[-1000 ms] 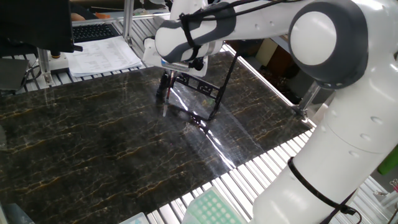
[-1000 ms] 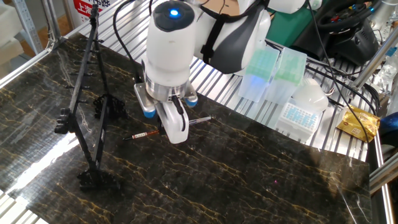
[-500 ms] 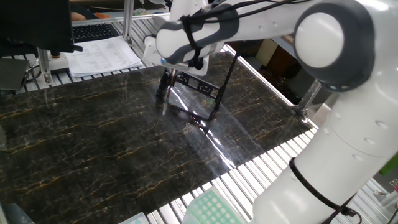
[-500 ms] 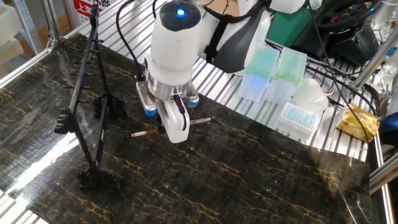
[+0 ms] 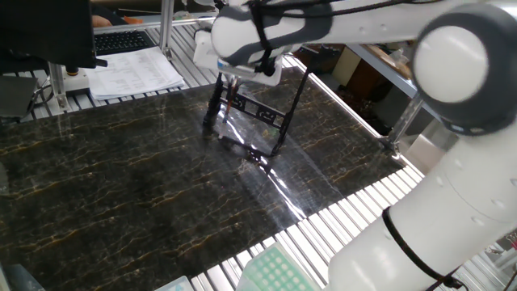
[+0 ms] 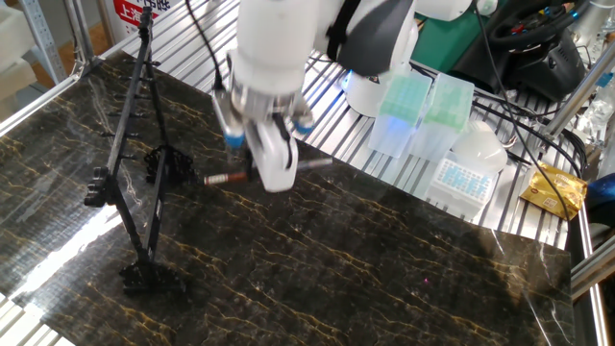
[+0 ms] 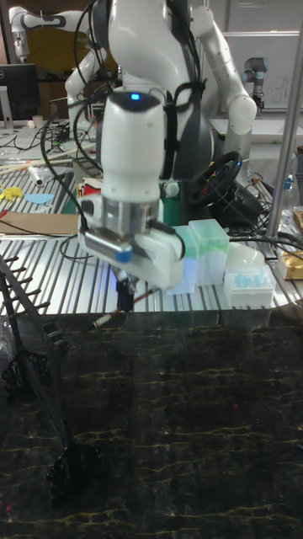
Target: Place the brush on the pen rack
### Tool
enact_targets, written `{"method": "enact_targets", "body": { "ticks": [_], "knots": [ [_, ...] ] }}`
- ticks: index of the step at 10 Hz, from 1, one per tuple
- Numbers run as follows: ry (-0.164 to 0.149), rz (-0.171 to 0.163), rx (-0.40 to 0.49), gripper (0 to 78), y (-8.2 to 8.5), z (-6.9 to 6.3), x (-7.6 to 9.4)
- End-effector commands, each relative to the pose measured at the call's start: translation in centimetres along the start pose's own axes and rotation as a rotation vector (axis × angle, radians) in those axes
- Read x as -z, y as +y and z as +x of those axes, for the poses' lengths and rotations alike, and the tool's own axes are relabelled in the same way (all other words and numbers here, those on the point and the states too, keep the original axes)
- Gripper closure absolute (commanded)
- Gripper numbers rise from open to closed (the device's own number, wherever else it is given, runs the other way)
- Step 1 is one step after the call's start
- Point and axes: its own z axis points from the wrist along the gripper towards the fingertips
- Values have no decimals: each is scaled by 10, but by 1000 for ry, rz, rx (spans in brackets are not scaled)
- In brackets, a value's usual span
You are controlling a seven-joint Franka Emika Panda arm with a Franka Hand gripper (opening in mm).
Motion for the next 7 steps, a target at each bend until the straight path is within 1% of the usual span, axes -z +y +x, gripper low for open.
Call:
{"method": "enact_targets", "body": {
  "ticks": [1,3,4,5,6,7],
  "knots": [
    [-29,49,24,764,-37,11,47],
    [-27,54,8,764,-37,15,53],
    [-33,55,6,764,-37,16,54],
    [-55,65,13,764,-39,17,57],
    [-82,82,9,764,-41,19,61],
    [-89,81,-1,764,-43,21,66]
  ]
}}
